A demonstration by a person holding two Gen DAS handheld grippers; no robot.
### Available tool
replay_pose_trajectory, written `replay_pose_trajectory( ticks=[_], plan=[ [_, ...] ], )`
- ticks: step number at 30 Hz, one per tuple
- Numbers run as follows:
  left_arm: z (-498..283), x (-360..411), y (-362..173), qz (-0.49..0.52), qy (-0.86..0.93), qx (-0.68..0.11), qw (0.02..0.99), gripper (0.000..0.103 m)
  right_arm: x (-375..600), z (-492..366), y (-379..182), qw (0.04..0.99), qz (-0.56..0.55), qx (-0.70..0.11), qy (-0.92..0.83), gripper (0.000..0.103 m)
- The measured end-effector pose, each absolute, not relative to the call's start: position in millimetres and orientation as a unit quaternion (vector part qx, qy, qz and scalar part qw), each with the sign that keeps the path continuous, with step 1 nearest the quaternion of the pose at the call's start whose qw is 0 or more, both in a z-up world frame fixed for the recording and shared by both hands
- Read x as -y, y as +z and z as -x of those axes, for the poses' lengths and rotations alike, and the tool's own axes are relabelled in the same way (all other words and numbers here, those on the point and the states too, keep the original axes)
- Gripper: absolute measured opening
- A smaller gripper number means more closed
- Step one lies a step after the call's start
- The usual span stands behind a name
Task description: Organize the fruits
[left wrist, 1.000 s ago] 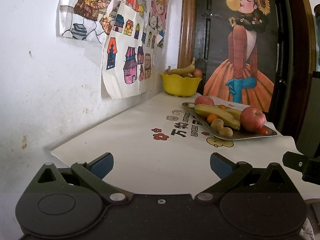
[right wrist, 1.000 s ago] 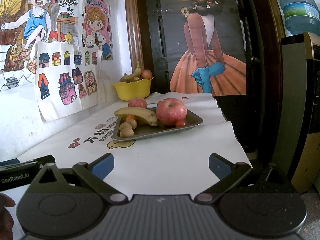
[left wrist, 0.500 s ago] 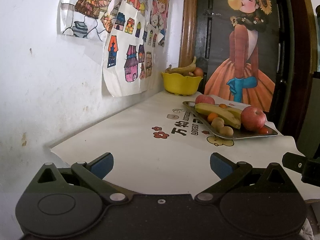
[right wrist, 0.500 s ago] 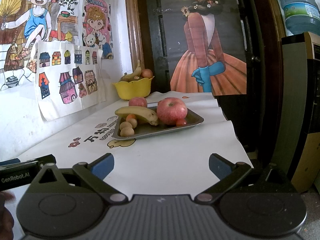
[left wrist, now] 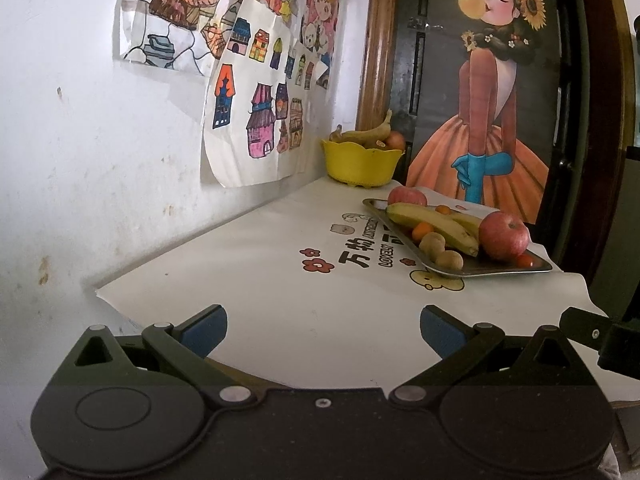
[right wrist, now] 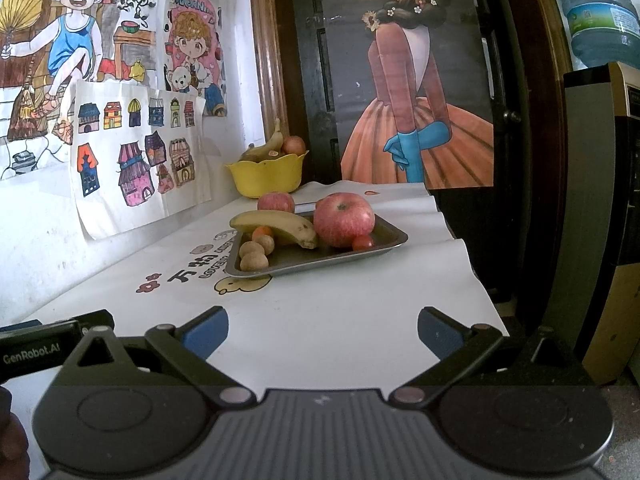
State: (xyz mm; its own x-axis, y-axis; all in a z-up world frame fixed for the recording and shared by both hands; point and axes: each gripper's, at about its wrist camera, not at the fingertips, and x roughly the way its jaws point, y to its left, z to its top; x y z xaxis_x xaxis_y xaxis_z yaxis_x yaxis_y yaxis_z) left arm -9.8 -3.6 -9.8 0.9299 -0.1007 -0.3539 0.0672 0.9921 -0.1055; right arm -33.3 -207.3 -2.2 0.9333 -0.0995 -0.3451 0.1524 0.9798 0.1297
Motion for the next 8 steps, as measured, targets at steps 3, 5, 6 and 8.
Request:
replay_pose_trajectory(
  ticks=[3,5,6,8],
  plan=[
    [9.1,3.3,-9.6,0.046,-0.043,-0.183,0.981,0.102,207.3,33.3,-3.2,0.98,-0.078,-0.172,-0.064,0.103],
    [9.0,3.3,-9.5,0.046,-0.042,-0.183,0.981,0.102,207.0,33.2,-4.0,0.98,-0.078,-0.172,-0.064,0.103],
    [9.0,3.1,-9.5,0.046,-0.043,-0.183,0.981,0.102,207.0,33.1,-3.9,0.98,-0.078,-0.172,-0.064,0.103],
    [8.9,3.1,-9.5,0.046,-0.043,-0.183,0.981,0.102,206.6,33.6,-4.1,0.98,-0.078,-0.172,-0.064,0.103]
  ],
)
